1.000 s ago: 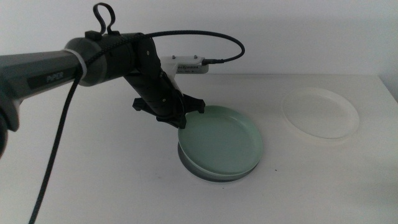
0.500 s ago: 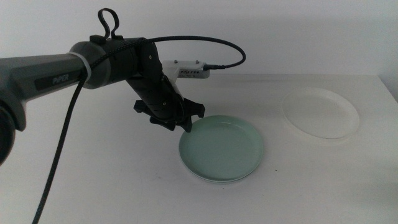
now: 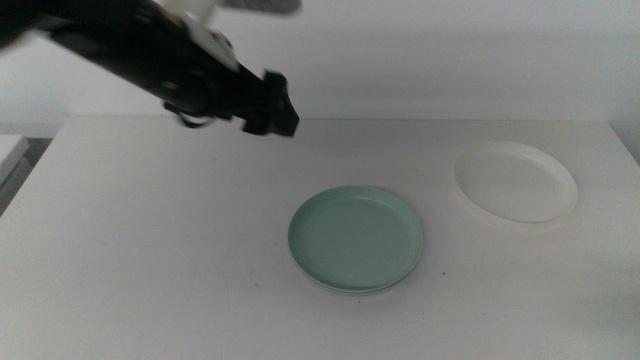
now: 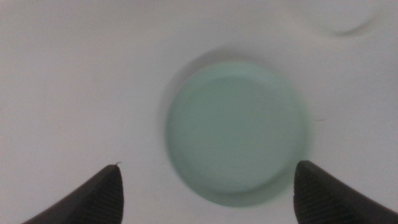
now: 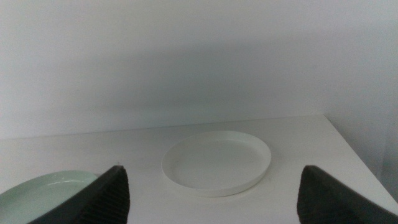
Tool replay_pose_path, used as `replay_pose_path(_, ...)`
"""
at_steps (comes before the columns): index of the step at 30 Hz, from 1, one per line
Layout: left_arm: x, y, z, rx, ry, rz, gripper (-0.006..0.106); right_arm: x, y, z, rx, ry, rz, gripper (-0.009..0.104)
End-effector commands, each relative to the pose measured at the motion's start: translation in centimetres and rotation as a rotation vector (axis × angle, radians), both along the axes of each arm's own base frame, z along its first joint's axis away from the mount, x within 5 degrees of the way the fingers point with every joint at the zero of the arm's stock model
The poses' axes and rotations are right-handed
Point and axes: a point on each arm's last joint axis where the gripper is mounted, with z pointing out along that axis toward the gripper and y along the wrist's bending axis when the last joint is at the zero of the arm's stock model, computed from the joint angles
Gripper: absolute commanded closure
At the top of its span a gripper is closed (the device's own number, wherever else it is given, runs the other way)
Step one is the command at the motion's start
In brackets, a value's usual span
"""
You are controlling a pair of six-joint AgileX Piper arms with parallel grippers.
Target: Stack the three bowls on top of each other.
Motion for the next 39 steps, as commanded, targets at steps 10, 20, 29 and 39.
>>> replay_pose_path(10,-14.4,4.3,9.1,-0.139,-0.273,-0.165,0.007,0.0,0.0,0.0,-0.005,-0.010,-0.005,0.017)
replay_pose_path(20,-18.8,6.2,10.3,-0.185,-0.377,-0.119,0.007,0.0,0.0,0.0,-0.005,-0.010,-0.005,0.017)
replay_pose_path(29,-18.6,6.2,10.4,-0.193,-0.387,-0.113,0.007,0.0,0.0,0.0,-0.005,-0.010,-0.005,0.017)
replay_pose_path(39,-18.6,6.2,10.4,-0.191,-0.389,-0.115,0.007,-0.3,0.0,1.6,0.038,-0.059,-0.005,0.017)
